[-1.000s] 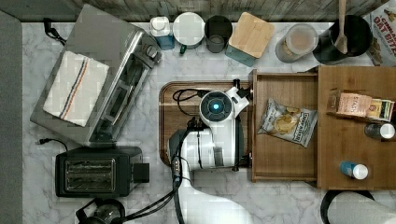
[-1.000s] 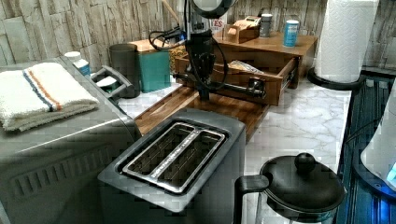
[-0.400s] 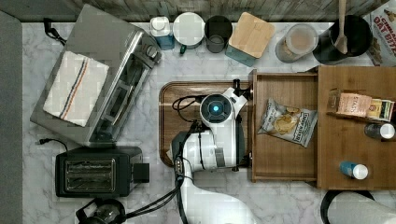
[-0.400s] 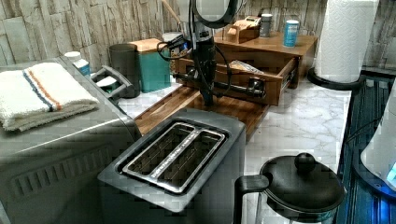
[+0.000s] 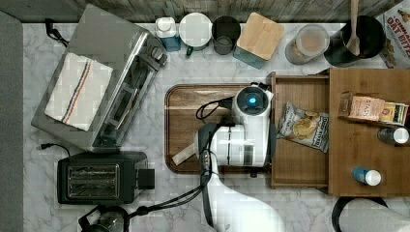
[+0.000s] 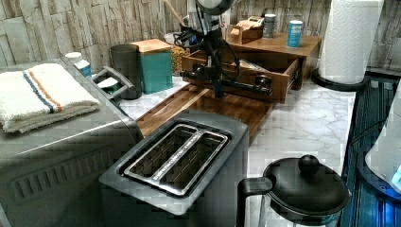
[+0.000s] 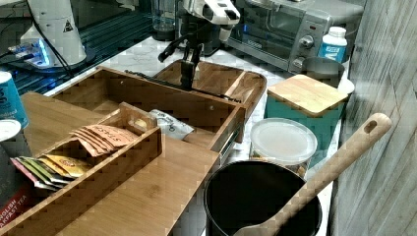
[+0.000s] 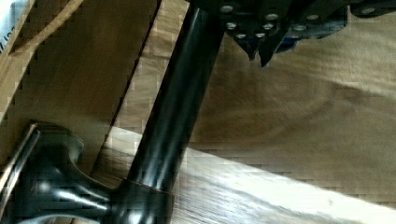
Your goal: Close the drawer.
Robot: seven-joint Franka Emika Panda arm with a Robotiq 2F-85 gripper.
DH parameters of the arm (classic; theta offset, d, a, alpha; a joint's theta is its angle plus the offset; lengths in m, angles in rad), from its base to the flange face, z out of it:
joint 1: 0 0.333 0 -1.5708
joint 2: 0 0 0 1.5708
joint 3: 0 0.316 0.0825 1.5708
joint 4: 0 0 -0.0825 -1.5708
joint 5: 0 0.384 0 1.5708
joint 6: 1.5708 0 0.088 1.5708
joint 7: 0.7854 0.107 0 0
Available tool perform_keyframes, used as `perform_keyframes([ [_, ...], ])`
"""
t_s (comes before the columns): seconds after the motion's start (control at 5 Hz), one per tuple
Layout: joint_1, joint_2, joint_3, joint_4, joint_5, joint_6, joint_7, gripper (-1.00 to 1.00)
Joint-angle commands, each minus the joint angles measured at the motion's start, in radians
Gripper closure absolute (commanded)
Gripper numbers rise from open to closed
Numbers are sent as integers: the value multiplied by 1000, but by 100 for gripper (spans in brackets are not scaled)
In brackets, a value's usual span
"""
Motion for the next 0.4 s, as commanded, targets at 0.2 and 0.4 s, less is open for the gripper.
perform_keyframes([
  [0.2,-282,91,-190,387,204,-17,-396,100],
  [0.4,-301,113,-213,410,121,7,-390,100],
])
